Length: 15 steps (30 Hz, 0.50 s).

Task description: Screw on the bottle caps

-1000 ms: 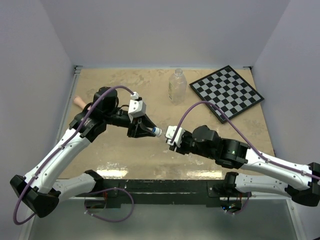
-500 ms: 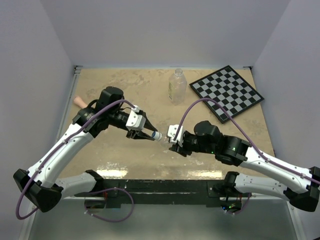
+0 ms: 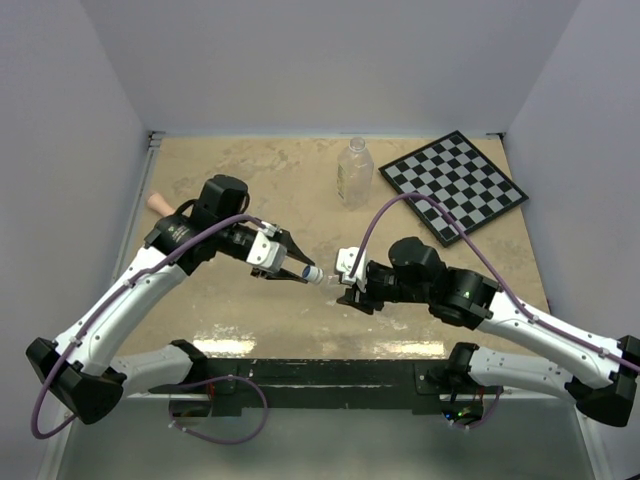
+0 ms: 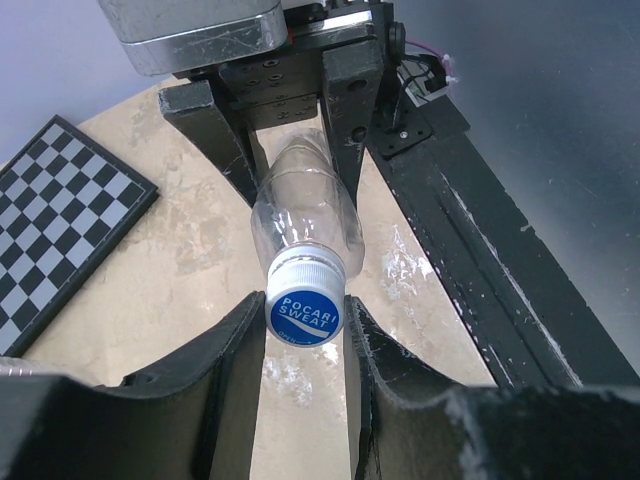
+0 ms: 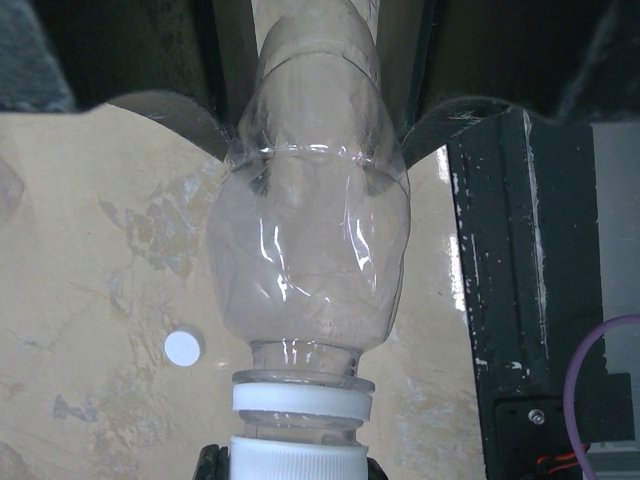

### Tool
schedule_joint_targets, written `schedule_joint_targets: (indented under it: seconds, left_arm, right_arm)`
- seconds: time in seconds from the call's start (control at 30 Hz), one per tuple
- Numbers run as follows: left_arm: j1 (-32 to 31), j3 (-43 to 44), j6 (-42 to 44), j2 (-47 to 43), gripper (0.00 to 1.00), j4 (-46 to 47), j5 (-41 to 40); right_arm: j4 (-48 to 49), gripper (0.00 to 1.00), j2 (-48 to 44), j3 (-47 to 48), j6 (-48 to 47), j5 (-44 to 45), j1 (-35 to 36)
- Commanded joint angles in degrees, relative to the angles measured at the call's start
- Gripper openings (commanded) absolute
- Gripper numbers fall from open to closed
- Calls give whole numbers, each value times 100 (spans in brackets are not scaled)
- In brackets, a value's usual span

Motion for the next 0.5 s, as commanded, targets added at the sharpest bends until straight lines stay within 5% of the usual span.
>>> schedule_joint_targets:
  seconds: [0.0,0.3,0.47]
  left_arm:
    - [-149,84,482,253,13,-94,-120]
    - [-149,269,438,253,40,-76,-323]
    - [-140,313,315,192,70,82,-393]
  right_arm:
    - [2004,7,-94,413,69,-685,68]
    - [2084,8,-191,290,-1,-641,41]
    - [2066,8,-182,229,-45,-632,41]
